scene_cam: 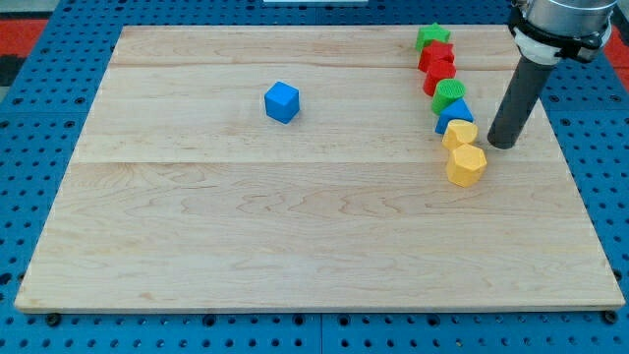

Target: Move your arm to the bottom right of the yellow hexagon

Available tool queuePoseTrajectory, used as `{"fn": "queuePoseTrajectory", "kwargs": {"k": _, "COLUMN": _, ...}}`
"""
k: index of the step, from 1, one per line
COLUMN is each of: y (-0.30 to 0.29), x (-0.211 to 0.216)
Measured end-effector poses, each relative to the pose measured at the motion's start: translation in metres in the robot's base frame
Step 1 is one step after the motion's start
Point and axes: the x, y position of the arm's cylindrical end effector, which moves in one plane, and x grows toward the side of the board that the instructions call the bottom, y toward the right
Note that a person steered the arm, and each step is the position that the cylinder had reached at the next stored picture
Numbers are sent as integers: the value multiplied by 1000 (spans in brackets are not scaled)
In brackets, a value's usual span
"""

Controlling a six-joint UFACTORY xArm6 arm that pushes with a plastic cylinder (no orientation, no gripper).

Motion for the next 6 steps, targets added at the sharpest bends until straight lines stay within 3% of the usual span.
{"fn": "queuePoseTrajectory", "kwargs": {"k": 6, "y": -14, "x": 0}}
